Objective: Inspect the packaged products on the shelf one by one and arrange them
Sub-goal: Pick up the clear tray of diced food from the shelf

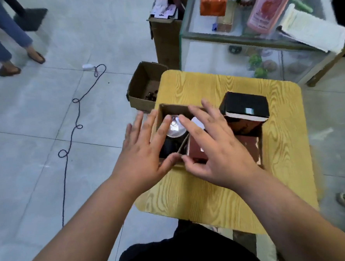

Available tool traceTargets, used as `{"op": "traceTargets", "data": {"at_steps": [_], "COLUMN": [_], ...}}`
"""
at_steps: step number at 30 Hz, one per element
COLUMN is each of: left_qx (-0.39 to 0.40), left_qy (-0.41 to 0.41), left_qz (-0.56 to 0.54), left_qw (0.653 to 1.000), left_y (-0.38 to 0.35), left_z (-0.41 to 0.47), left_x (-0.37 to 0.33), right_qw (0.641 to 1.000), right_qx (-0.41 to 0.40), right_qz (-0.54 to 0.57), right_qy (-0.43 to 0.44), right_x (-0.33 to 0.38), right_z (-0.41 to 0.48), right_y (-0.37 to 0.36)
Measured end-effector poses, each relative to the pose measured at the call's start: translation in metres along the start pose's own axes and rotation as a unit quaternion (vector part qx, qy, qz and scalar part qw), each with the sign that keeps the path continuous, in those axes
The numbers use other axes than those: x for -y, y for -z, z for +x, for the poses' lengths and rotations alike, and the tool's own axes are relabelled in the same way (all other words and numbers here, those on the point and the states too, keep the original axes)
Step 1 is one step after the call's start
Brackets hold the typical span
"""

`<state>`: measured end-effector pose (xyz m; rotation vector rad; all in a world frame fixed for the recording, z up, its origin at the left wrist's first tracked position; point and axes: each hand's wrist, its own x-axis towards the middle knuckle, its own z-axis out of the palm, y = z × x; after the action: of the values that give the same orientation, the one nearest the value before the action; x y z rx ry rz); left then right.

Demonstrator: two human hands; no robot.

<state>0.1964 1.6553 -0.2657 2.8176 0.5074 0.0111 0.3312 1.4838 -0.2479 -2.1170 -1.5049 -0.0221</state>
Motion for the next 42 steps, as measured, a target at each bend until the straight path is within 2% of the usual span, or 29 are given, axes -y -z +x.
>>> {"op": "traceTargets", "data": {"at_steps": [6,7,10,14,17,25,32,39,42], "left_qx": [-0.038,-0.065,-0.054,-0.088,-0.121,-0.158,-0.184,-0.16,-0.155], "left_qy": [0.117,0.171,0.185,0.314,0.391,0.574,0.689,0.79,0.835], "left_qz": [-0.013,-0.01,0.011,0.004,-0.005,-0.01,-0.023,-0.016,-0.009], "left_qw": [0.992,0.983,0.981,0.945,0.912,0.803,0.701,0.592,0.528], "left_y": [0.027,0.044,0.049,0.081,0.099,0.117,0.105,0.1,0.113], "left_z": [-0.062,-0.107,-0.128,-0.227,-0.307,-0.503,-0.617,-0.686,-0.715], "left_x": [0.048,0.078,0.093,0.141,0.166,0.205,0.213,0.231,0.239], "right_qw": [0.993,0.986,0.981,0.953,0.93,0.843,0.751,0.636,0.578], "right_qx": [0.101,0.12,0.145,0.201,0.215,0.243,0.287,0.318,0.326], "right_qz": [0.011,0.012,-0.002,0.011,0.036,0.096,0.12,0.164,0.191], "right_qy": [0.062,0.118,0.126,0.226,0.297,0.471,0.582,0.684,0.724], "right_x": [0.057,0.102,0.12,0.218,0.3,0.502,0.622,0.734,0.787], "right_z": [0.041,0.06,0.069,0.089,0.096,0.075,0.037,0.019,0.014], "right_y": [-0.038,-0.057,-0.068,-0.11,-0.139,-0.217,-0.276,-0.335,-0.351]}}
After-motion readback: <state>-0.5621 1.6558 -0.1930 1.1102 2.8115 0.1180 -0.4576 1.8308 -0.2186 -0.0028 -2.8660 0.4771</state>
